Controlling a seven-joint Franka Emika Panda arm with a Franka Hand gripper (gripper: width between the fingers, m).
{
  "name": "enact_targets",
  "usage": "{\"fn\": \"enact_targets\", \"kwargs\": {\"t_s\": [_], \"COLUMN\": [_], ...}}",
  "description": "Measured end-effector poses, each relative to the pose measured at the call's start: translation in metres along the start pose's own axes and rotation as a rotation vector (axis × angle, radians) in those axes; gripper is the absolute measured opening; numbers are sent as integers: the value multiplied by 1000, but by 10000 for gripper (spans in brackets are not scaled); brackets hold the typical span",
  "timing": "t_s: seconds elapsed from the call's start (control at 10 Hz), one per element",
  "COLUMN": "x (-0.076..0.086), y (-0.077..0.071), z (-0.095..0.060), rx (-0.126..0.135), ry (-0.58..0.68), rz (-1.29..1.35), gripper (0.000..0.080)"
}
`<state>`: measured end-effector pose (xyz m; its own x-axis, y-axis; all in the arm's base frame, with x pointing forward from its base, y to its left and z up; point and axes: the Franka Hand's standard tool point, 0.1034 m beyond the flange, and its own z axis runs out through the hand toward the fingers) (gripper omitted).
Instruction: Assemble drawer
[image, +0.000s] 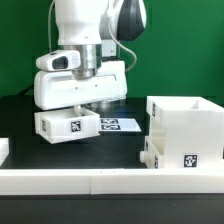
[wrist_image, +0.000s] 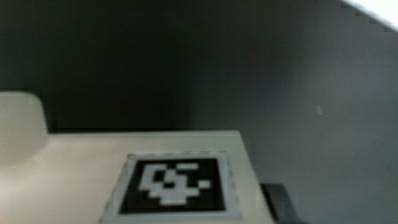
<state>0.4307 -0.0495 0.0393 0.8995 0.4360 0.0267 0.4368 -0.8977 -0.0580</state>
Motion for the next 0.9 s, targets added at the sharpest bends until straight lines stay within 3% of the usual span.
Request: {"fn": "enact_targets", "kwargs": {"t_s": [0.2, 0.6, 0.9], "x": [15, 10, 24], "y": [-6, -4, 5], "z": [-5, -1, -8], "rx": [-9, -8, -17], "ry": [13, 2, -23], "rz": [-28, -315, -660], "gripper": [41, 41, 41]}}
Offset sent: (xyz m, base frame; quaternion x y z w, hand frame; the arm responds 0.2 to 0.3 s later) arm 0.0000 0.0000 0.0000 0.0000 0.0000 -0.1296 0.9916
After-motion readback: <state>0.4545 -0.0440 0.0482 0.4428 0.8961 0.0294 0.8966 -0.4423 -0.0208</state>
